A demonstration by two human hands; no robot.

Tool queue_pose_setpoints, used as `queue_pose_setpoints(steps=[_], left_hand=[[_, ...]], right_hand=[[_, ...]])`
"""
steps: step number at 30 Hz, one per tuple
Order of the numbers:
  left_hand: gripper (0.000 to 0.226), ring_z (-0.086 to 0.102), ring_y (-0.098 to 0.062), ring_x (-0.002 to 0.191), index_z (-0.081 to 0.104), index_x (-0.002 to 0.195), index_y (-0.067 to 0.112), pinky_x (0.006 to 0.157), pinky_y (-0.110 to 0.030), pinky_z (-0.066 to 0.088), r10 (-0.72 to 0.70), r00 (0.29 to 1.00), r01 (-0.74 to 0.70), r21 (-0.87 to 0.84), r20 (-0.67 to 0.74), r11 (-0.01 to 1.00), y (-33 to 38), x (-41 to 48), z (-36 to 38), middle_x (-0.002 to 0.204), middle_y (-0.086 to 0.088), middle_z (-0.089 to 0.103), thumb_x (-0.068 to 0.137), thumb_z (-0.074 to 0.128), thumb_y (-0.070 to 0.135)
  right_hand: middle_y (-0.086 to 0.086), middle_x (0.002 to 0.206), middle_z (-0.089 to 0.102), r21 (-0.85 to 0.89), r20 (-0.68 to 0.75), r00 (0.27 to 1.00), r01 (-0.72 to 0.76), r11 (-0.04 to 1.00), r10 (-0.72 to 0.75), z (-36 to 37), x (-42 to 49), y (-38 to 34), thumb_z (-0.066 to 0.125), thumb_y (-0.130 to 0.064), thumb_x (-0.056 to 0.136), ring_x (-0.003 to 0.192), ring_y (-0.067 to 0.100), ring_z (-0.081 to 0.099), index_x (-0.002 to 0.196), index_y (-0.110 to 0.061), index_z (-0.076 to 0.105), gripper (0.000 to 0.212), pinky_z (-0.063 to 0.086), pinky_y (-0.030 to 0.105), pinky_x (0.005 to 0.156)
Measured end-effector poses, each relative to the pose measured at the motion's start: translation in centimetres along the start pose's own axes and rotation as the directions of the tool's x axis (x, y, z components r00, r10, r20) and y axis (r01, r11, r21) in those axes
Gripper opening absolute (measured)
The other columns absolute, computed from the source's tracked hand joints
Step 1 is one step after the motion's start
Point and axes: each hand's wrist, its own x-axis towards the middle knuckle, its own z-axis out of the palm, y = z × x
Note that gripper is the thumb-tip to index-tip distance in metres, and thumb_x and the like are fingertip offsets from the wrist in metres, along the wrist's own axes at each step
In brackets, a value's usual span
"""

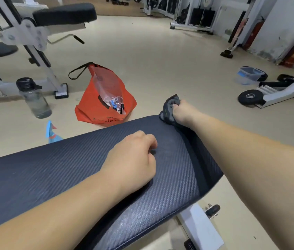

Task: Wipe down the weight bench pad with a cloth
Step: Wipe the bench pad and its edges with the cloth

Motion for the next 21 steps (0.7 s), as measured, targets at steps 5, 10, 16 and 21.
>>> queue_pose_setpoints(steps=[5,10,16,21], left_hand=[[0.033,0.053,-0.016,0.113,0.062,0.112,0.035,0.093,-0.041,0.051,-0.045,0.994,0.035,0.104,0.095,0.994,-0.8,-1.8,-1.0,0.11,0.011,0.055,0.086,0.049,0.021],[0.031,0.056,-0.015,0.109,0.063,0.104,0.034,0.091,-0.04,0.051,-0.06,0.996,0.054,0.084,0.07,0.995,-0.4,-4.8,-2.2,0.104,0.014,0.054,0.082,0.047,0.02],[0.028,0.056,-0.011,0.105,0.064,0.102,0.032,0.087,-0.036,0.052,0.013,0.998,-0.017,0.068,0.063,0.998,0.7,-9.7,-3.9,0.101,0.015,0.054,0.084,0.047,0.017],[0.031,0.058,-0.006,0.096,0.067,0.102,0.032,0.084,-0.034,0.052,0.053,0.998,-0.055,0.05,0.045,0.997,1.1,-13.2,-6.0,0.103,0.017,0.056,0.084,0.047,0.016]], right_hand=[[0.018,0.162,0.039,-0.03,0.048,0.998,0.034,0.999,-0.032,-0.6,0.2,0.4,0.027,-0.035,0.109,0.147,0.038,0.038,0.157,-0.011,0.034,0.055,0.03,0.041,0.12],[0.025,0.159,0.04,0.074,-0.038,0.999,-0.021,0.997,0.024,-1.4,-2.5,4.2,0.03,-0.034,0.108,0.145,0.042,0.039,0.156,-0.005,0.03,0.056,0.029,0.043,0.121],[0.028,0.15,0.049,0.079,-0.159,0.966,-0.193,0.978,0.204,-2.5,-10.6,9.8,0.029,-0.046,0.1,0.137,0.047,0.047,0.148,-0.004,0.038,0.065,0.036,0.049,0.116],[0.026,0.152,0.048,0.044,-0.215,0.931,-0.291,0.956,0.294,-2.6,-16.7,11.4,0.03,-0.042,0.105,0.138,0.045,0.048,0.146,-0.003,0.038,0.057,0.038,0.047,0.112]])
